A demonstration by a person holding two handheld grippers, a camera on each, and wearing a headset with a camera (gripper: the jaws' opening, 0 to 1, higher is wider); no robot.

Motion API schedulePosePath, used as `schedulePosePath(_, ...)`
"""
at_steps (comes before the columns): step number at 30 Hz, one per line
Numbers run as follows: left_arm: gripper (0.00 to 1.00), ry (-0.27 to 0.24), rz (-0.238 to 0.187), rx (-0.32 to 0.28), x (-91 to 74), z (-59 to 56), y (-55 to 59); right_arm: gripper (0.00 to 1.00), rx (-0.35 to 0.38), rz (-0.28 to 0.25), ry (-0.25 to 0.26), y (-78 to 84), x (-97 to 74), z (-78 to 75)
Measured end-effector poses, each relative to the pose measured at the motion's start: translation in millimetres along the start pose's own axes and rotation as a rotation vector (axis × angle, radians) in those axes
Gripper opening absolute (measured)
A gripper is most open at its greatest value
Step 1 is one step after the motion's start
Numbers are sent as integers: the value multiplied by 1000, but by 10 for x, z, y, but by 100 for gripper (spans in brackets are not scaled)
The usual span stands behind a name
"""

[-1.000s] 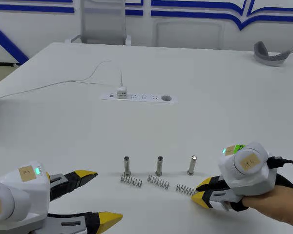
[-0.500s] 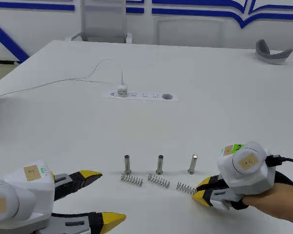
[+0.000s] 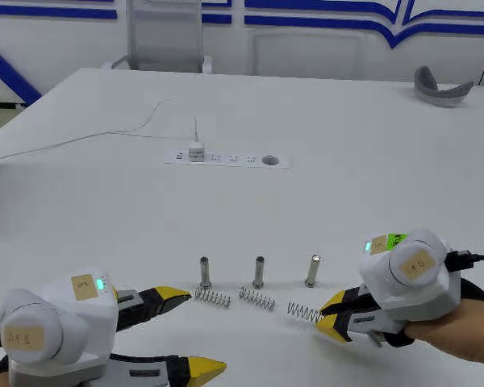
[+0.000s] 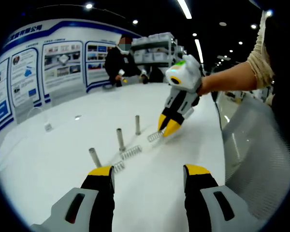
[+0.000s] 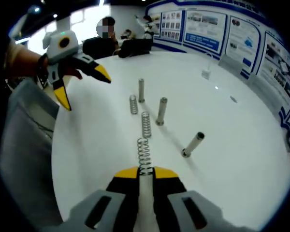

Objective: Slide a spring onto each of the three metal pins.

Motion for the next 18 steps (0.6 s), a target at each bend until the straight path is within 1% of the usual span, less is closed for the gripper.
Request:
schedulePosePath(4, 57, 22, 5, 15, 65, -40, -22, 11, -23, -9, -24, -66, -68, 91)
schedulePosePath(8, 56, 41, 7, 25, 111, -71, -31, 11, -50, -8, -63, -124, -120, 208)
schedulePosePath(18, 51, 70, 13, 50, 195, -116, -56, 11, -106, -27, -123, -297, -175, 383)
Point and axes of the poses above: the centre of the closed fingertips' face, and the gripper's own axes: x roughly forward along the fingers, z roughly to its left, y roughly out of its underside, the point moved 1 cm from there along -x, roughly backward along the fingers, and after that the axes turned 10 degrees about y, right-handed, at the moved point
